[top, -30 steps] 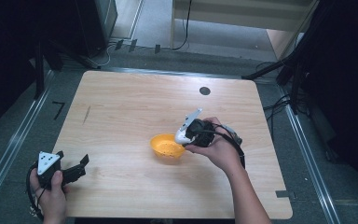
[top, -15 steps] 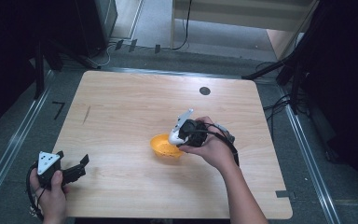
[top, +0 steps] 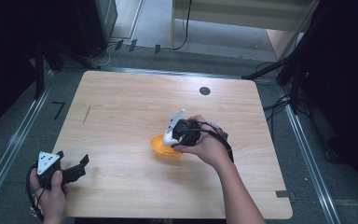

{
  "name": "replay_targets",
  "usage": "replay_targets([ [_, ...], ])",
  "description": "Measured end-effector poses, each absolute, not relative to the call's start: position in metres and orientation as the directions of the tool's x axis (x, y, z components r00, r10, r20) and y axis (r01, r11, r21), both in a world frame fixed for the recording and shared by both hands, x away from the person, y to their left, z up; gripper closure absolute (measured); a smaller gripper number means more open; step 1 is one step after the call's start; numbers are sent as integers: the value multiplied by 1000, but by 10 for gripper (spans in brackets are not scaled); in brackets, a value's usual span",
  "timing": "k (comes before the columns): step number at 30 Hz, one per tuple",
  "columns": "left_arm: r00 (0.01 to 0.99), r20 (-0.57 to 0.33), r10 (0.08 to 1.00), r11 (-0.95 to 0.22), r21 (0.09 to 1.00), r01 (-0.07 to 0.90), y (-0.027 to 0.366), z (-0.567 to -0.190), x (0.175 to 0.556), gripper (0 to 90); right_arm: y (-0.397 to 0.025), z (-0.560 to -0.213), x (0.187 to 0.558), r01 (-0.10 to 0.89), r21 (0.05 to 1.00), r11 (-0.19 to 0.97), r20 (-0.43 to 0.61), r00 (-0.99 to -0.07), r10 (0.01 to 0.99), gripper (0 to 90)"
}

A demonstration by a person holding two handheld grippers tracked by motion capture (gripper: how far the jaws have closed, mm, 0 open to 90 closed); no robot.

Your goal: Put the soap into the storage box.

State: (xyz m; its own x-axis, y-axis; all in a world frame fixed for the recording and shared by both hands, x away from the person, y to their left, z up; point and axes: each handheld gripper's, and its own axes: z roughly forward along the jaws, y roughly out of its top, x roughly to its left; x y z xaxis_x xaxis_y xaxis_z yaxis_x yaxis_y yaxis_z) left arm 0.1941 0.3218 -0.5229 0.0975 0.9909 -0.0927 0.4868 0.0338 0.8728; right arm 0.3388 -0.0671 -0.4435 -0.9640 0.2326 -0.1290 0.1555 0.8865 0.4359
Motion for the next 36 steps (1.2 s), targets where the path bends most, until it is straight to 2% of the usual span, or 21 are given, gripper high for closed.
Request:
replay_targets([
  [19,100,-96,990,35,873,487,322,-523,194,68,-53,-449,342,89,433,897,-129,-979,160,509],
  [36,101,-100,990,38,872,487,322,-523,194,68,-44,-456,347,71,404,912,-113,-985,127,509],
])
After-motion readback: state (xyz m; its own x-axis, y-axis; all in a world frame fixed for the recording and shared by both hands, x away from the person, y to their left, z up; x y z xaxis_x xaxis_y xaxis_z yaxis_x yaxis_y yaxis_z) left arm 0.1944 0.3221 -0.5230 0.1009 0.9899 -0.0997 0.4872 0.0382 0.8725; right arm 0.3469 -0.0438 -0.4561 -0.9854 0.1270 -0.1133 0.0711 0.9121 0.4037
